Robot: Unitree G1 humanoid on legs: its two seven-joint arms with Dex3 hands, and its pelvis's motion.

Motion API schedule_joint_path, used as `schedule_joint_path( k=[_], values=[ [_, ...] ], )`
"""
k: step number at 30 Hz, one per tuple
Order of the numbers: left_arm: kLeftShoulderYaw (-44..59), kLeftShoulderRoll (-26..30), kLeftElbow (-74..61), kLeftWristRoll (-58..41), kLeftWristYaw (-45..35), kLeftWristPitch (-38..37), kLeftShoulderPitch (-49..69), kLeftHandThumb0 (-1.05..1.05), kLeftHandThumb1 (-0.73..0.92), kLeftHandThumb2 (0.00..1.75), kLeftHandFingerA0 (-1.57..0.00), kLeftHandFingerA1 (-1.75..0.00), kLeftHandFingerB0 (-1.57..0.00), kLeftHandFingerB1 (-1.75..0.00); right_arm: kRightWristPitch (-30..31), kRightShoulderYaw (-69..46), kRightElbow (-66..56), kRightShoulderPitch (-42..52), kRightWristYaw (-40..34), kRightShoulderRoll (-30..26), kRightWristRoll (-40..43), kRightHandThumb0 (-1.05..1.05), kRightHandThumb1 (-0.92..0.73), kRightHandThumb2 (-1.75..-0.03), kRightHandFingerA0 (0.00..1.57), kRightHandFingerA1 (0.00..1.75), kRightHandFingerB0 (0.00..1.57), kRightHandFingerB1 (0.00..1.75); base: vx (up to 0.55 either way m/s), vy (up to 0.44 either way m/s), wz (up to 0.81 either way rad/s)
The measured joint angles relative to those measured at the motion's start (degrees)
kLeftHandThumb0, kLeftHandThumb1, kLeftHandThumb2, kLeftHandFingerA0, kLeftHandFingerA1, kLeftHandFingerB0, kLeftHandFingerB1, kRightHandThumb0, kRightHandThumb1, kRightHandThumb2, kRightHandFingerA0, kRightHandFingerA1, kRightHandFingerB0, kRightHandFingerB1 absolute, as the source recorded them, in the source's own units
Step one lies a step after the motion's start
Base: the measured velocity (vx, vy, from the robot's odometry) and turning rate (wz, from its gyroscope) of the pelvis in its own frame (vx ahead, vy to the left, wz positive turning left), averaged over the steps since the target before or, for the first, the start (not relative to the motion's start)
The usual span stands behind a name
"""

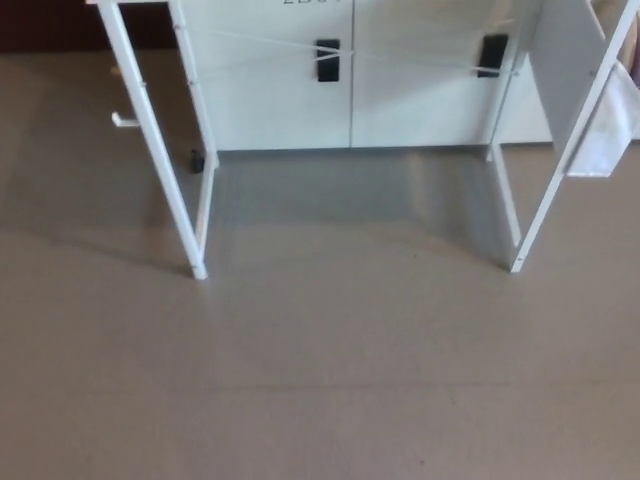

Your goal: The robot walks towards a desk on which a file tray is kept in the middle and a toilet paper roll is kept on its right. The robot uses its right hand to hook on finger in the gap of the roll and grabs it, lifts it and places it on the tray.

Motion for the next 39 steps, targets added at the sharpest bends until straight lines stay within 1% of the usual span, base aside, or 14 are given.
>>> schedule_joint_path(
  k=[2, 6, 11, 12, 18, 19, 23, 24, 25, 26, 30, 31, 32, 39],
  values=[
    [0.09, 0.45, -0.01, 0.00, 0.05, 0.00, -0.41, -0.70, 0.80, 0.64, -0.29, -0.66, -0.32, -0.60, -0.26, 0.58, 0.12, -0.62, 0.39, 0.03, -0.08, -0.54, -0.54, -0.58, 0.05, 0.33, 0.16, 0.30, 0.43, 0.161, -0.27],
    [0.06, 1.46, -0.07, 0.04, 0.05, -0.03, -0.62, -0.70, 0.81, 0.64, -0.28, -0.67, -0.33, -0.61, 0.01, -0.52, -0.17, -1.16, 1.04, 0.17, 0.52, -0.76, -0.49, -0.86, 0.00, 0.21, 0.08, 0.31, 0.28, 0.063, 0.06],
    [0.05, 1.69, 0.71, 0.02, -0.01, -0.07, -0.88, -0.71, 0.80, 0.64, -0.28, -0.68, -0.33, -0.61, 0.23, 0.31, -0.14, -1.10, 1.44, 0.21, 0.24, -0.35, -0.32, -0.91, 0.04, 0.53, 0.00, 0.48, 0.29, -0.109, 0.14],
    [0.07, 1.72, 1.03, 0.01, -0.01, -0.07, -0.87, -0.70, 0.80, 0.64, -0.27, -0.68, -0.31, -0.60, 0.18, -0.01, -0.12, -0.98, 1.40, 0.22, 0.36, -0.68, -0.44, -0.77, 0.14, 0.48, 0.19, 0.40, 0.33, -0.190, 0.16],
    [0.08, 1.40, 1.15, -0.01, 0.09, -0.03, -1.90, -0.70, 0.80, 0.64, -0.31, -0.70, -0.32, -0.62, 0.63, -0.83, -0.68, -0.27, 0.11, 0.92, 0.71, -0.76, -0.50, -0.85, 0.26, 0.52, 0.11, 0.40, 0.31, -0.282, 0.41],
    [0.09, 1.33, 1.11, -0.03, 0.08, -0.03, -1.99, -0.70, 0.81, 0.64, -0.30, -0.69, -0.32, -0.61, 0.19, -0.24, -0.60, -0.09, -0.41, 0.61, 0.29, -0.68, -0.47, -0.78, 0.06, 0.38, 0.10, 0.39, 0.34, -0.213, -0.06],
    [0.02, 1.34, 1.00, 0.00, 0.07, -0.02, -1.74, -0.71, 0.81, 0.64, -0.26, -0.69, -0.30, -0.61, -0.89, -0.76, -0.01, 0.03, -0.67, 0.54, 0.34, -0.66, -0.45, -0.78, 0.04, 0.40, 0.16, 0.41, 0.33, -0.130, -0.04],
    [0.01, 1.34, 0.96, 0.00, 0.07, -0.02, -1.69, -0.71, 0.81, 0.64, -0.27, -0.69, -0.31, -0.62, -0.74, -1.10, -0.26, -0.01, -0.65, 0.55, 0.50, -0.62, -0.57, -0.58, 0.11, 0.35, 0.24, 0.29, 0.29, -0.077, -0.09],
    [0.01, 1.35, 0.94, 0.00, 0.07, -0.02, -1.68, -0.71, 0.81, 0.64, -0.30, -0.69, -0.33, -0.61, -0.57, -1.32, -0.40, -0.06, -0.64, 0.55, 0.64, -0.37, -0.36, -0.95, 0.02, 0.52, 0.00, 0.48, 0.29, -0.069, -0.14],
    [0.01, 1.34, 0.94, 0.00, 0.08, -0.02, -1.65, -0.70, 0.81, 0.64, -0.28, -0.69, -0.31, -0.61, -0.30, -1.16, -0.48, -0.13, -0.57, 0.53, 0.64, -0.36, -0.36, -0.94, 0.03, 0.53, 0.00, 0.49, 0.30, -0.057, -0.17],
    [0.17, 1.35, 0.85, -0.04, 0.03, 0.00, -1.74, -0.71, 0.81, 0.64, -0.27, -0.68, -0.31, -0.61, 0.71, 0.04, -0.10, -0.79, 0.55, 0.40, 0.39, -0.36, -0.38, -0.95, 0.03, 0.52, 0.00, 0.49, 0.36, 0.068, -0.13],
    [0.14, 1.38, 0.76, -0.03, 0.02, 0.07, -2.07, -0.71, 0.81, 0.64, -0.30, -0.70, -0.32, -0.61, 0.68, 0.00, -0.01, -0.99, 0.94, 0.34, 0.47, -0.68, -0.60, -0.58, 0.17, 0.41, 0.18, 0.29, 0.42, 0.219, 0.26],
    [0.15, 1.42, 0.63, -0.03, 0.01, 0.07, -2.59, -0.70, 0.81, 0.64, -0.31, -0.69, -0.32, -0.61, 0.45, 0.08, -0.05, -1.24, 0.96, 0.37, 0.45, -0.72, -0.49, -0.86, 0.02, 0.35, 0.09, 0.37, 0.38, 0.202, -0.27],
    [0.21, 1.82, 1.19, -0.02, 0.22, 0.07, -3.08, -0.72, 0.81, 0.64, -0.28, -0.70, -0.31, -0.63, -0.15, -2.44, 0.11, -1.37, 0.81, 1.87, 1.78, -0.67, -0.44, -0.80, 0.00, 0.27, 0.11, 0.41, 0.32, 0.165, 0.05]
  ],
)
